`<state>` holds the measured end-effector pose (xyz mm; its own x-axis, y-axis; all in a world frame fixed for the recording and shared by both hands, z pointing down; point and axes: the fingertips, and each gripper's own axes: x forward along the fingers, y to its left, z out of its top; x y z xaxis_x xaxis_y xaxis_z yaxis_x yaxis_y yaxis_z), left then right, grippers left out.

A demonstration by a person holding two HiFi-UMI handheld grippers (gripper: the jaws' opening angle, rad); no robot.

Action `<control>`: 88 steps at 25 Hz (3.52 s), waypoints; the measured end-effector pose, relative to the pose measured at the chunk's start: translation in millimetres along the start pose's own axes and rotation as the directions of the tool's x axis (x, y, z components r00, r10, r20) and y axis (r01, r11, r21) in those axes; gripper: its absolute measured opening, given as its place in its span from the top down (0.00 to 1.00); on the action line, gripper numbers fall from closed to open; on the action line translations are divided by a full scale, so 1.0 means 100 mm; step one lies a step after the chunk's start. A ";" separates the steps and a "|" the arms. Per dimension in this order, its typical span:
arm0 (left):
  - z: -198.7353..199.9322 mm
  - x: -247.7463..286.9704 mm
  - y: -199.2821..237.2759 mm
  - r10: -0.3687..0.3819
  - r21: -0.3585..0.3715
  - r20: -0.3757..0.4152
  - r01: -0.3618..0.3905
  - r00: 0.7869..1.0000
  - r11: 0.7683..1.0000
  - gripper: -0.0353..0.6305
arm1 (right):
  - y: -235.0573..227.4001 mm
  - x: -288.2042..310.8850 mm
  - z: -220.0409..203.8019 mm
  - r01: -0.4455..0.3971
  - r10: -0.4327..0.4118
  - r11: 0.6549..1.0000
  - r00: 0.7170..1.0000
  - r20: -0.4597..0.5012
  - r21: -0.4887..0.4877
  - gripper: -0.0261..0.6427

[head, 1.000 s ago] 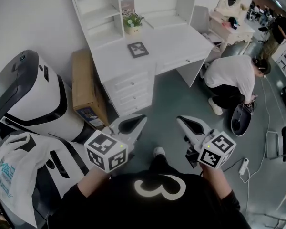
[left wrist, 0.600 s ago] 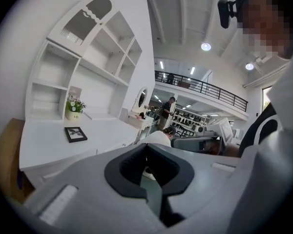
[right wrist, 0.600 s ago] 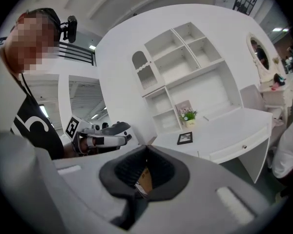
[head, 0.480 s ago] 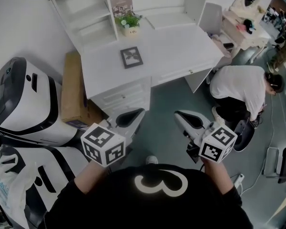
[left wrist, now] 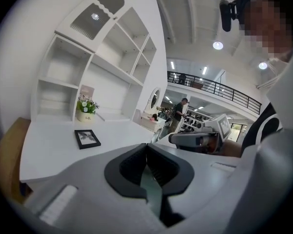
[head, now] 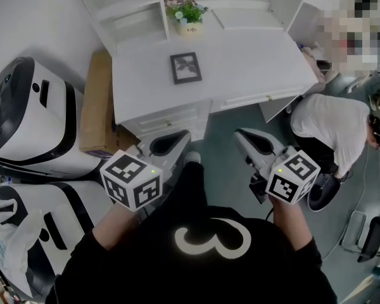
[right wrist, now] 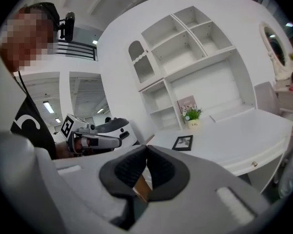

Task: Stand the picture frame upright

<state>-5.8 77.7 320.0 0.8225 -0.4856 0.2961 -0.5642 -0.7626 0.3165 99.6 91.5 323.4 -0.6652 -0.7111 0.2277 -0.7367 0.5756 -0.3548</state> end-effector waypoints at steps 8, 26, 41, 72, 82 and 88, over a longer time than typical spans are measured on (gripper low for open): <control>0.16 0.57 0.84 0.047 -0.024 -0.051 -0.048 0.998 0.999 0.93 | -0.68 0.72 0.15 0.000 0.002 1.000 0.997 -0.078 0.015 0.96; 0.15 1.65 2.94 0.125 -0.121 -0.236 -0.157 0.964 0.980 0.73 | -2.08 2.71 0.09 0.034 -0.035 0.999 0.942 -0.335 -0.006 0.75; -0.40 2.19 3.51 0.149 -0.086 -0.447 -0.208 0.882 0.974 0.71 | -2.63 3.36 -0.49 0.066 -0.082 0.997 0.839 -0.538 -0.048 0.74; -0.73 2.14 3.30 0.211 -0.077 -0.499 -0.286 0.840 0.955 0.74 | -2.51 3.22 -0.78 0.005 -0.049 0.997 0.807 -0.588 -0.077 0.75; -0.91 1.96 2.96 0.217 -0.082 -0.495 -0.294 0.841 0.952 0.74 | -2.30 2.90 -0.95 -0.007 -0.035 0.998 0.808 -0.588 -0.069 0.75; -1.04 1.85 2.72 0.221 -0.089 -0.494 -0.302 0.841 0.949 0.74 | -2.17 2.68 -1.06 -0.013 -0.026 0.998 0.806 -0.591 -0.062 0.75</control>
<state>-14.8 -175.4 554.2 0.5310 -0.3657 0.7644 -0.7903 -0.5392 0.2910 68.1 -181.5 557.6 -0.5884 -0.3496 0.7291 -0.7342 0.6086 -0.3008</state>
